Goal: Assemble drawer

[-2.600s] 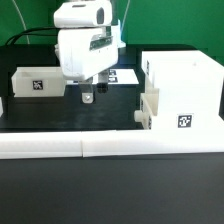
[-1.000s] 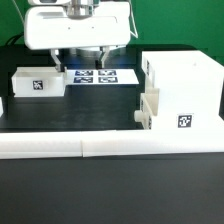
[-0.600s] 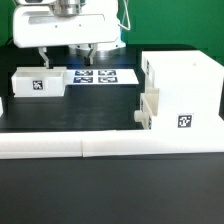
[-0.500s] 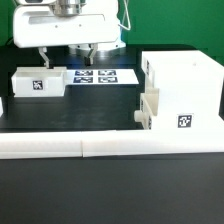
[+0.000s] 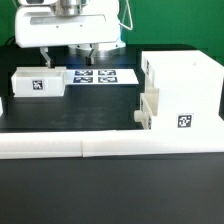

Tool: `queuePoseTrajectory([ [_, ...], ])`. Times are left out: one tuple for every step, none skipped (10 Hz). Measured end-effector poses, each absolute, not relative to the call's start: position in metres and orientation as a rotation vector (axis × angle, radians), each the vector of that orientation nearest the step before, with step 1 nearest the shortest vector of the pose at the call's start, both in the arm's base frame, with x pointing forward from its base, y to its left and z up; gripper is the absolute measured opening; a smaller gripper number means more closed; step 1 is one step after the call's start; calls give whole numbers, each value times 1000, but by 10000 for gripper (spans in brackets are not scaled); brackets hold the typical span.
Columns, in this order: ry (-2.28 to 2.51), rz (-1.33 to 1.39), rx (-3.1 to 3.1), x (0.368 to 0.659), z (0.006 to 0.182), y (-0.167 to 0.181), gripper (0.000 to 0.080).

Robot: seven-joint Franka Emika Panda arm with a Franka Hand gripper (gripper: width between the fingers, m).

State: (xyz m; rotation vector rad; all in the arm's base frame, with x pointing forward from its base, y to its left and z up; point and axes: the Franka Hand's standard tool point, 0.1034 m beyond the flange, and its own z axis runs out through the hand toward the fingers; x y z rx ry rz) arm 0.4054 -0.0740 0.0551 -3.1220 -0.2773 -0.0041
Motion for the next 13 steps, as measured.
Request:
queuePoseTrajectory([
  [-224, 27, -3118, 393, 49, -78, 648],
  [-212, 31, -3122, 387, 42, -81, 648],
  [-205, 34, -3127, 380, 34, -84, 648],
  [-200, 36, -3131, 374, 28, -87, 648],
  [-187, 45, -3133, 368, 22, -89, 648],
  [-182, 59, -3133, 362, 15, -89, 648],
  [-179, 65, -3134, 359, 12, -90, 648],
  [-173, 59, -3138, 358, 11, -92, 648],
  [-176, 47, -3143, 357, 8, -92, 648],
  [-181, 49, -3143, 355, 6, -91, 648],
  [-184, 47, -3143, 355, 6, -90, 648],
  [-190, 46, -3143, 355, 5, -88, 533],
  [-199, 46, -3143, 355, 5, -85, 360],
])
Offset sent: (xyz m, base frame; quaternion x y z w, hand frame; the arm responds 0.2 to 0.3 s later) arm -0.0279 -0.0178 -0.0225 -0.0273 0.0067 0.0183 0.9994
